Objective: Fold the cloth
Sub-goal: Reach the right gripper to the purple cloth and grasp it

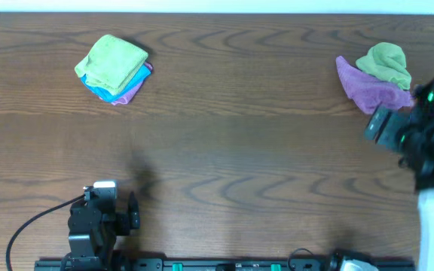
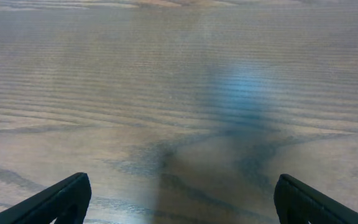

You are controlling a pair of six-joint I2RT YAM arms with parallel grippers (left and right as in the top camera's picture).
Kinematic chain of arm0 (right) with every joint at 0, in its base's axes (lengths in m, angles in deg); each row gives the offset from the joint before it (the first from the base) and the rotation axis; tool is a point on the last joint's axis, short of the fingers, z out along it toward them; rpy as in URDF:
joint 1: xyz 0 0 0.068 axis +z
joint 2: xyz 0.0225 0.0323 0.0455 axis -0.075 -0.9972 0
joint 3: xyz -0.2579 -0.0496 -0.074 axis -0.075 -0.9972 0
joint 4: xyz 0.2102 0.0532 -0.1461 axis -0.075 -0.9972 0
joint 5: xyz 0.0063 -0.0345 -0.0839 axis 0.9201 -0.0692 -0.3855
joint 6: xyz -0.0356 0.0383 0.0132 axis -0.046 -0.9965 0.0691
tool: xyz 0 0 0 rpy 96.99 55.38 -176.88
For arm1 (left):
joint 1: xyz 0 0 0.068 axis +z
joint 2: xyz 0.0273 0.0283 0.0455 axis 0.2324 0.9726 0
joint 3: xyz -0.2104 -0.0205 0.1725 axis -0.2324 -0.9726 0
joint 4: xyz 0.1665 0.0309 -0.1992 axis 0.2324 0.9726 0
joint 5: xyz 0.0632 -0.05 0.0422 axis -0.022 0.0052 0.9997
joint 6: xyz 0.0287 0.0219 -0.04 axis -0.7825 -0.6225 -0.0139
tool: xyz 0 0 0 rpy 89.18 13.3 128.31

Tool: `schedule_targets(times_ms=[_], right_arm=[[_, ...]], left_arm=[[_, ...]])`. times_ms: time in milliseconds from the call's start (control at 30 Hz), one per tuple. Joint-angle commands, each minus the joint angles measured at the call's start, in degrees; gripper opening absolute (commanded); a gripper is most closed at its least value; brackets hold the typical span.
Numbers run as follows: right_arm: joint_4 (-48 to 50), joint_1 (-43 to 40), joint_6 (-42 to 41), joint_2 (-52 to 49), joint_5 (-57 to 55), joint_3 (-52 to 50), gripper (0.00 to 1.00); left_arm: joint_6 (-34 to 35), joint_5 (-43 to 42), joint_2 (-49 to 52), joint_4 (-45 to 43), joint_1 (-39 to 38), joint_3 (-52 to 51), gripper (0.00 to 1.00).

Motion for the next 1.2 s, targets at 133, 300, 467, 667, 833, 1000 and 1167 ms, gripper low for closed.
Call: schedule_targets(times_ms=[133, 300, 467, 667, 833, 1000, 1167], right_arm=[[1.2, -4.0, 2.2, -16.3, -2.4, 10.6, 0.99], [8.7, -5.2, 2.2, -24.6, -1.8, 11.2, 0.99], [17.7, -5.0, 2.2, -31.4, -1.4, 11.2, 0.99], [20.3, -4.9, 1.7, -37.0, -0.7, 11.2, 0.99], [22.8, -5.0, 1.7, -41.8, 0.6, 11.2, 0.99], [24.5, -5.0, 1.5, -47.0, 4.1, 11.2, 0.97], [28.1, -5.0, 1.3, -50.7, 5.7, 11.2, 0.64]], left_arm=[[-1.4, 0.4, -0.3, 2.2, -0.2, -0.6, 0.95], [-1.4, 0.4, -0.3, 2.1, -0.2, -0.6, 0.95], [-1.4, 0.4, -0.3, 2.1, -0.2, -0.6, 0.95], [-1.4, 0.4, -0.3, 2.2, -0.2, -0.6, 0.95], [-1.4, 0.4, -0.3, 2.2, -0.2, -0.6, 0.95], [-1.4, 0.4, -0.3, 2.2, -0.2, -0.6, 0.95], [-1.4, 0.4, -0.3, 2.2, -0.2, -0.6, 0.95]])
